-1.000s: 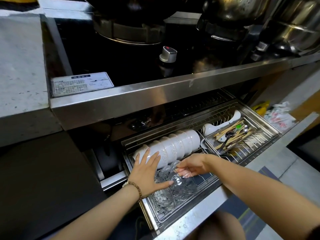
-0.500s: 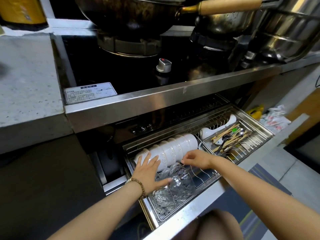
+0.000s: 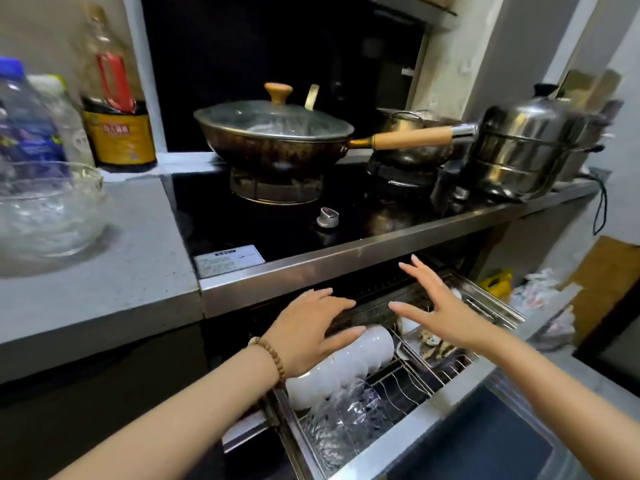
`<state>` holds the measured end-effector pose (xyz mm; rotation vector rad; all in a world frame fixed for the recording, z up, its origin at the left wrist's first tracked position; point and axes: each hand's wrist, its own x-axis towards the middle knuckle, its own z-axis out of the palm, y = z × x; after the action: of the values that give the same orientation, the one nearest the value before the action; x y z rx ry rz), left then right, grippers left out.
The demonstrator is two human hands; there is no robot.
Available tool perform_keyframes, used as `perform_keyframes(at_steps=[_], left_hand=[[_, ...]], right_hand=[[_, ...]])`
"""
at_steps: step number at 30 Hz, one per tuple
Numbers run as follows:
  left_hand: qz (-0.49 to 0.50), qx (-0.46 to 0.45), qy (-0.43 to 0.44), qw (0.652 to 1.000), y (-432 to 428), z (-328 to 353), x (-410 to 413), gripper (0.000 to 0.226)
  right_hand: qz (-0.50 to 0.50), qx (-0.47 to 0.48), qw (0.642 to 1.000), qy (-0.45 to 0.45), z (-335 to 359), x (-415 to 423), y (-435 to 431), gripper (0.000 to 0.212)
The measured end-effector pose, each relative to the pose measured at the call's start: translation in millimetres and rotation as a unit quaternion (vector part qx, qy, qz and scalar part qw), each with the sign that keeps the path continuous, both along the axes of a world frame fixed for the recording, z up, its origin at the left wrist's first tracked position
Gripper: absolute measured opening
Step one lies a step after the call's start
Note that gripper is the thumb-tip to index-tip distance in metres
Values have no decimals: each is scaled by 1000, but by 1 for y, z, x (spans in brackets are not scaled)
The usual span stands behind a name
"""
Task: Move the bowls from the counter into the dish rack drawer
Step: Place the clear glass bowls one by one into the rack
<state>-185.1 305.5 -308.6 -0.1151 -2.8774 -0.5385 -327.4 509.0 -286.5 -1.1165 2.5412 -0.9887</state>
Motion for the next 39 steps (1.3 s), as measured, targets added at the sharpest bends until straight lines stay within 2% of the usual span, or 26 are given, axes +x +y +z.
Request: perform_keyframes(at_steps=[5, 11, 15, 22, 26, 31, 37, 39], left_hand=[[25, -35, 112, 993, -30, 82, 40, 72], [147, -106, 147, 972, -108, 134, 97, 77], [227, -129, 167, 951, -164, 150, 143, 76], [338, -87, 147, 926, -234, 142, 204, 76], [355, -27, 124, 926, -257, 128, 217, 75], [340, 63, 111, 932, -270, 116, 214, 66], [328, 127, 124, 928, -278, 113, 203, 56], [327, 147, 142, 923, -278, 111, 201, 51]], right_hand=[[68, -44, 995, 61, 55, 25, -49, 84], [142, -63, 985, 76, 97, 57, -135, 89], [191, -67, 977, 66, 112, 77, -194, 82], [248, -57, 965, 68, 120, 123, -282, 81], [275, -55, 958, 66, 113, 143, -320, 78], [282, -73, 955, 50, 105, 155, -351, 62], [272, -80, 957, 56, 99, 162, -365, 30], [266, -88, 957, 73, 99, 164, -366, 25]])
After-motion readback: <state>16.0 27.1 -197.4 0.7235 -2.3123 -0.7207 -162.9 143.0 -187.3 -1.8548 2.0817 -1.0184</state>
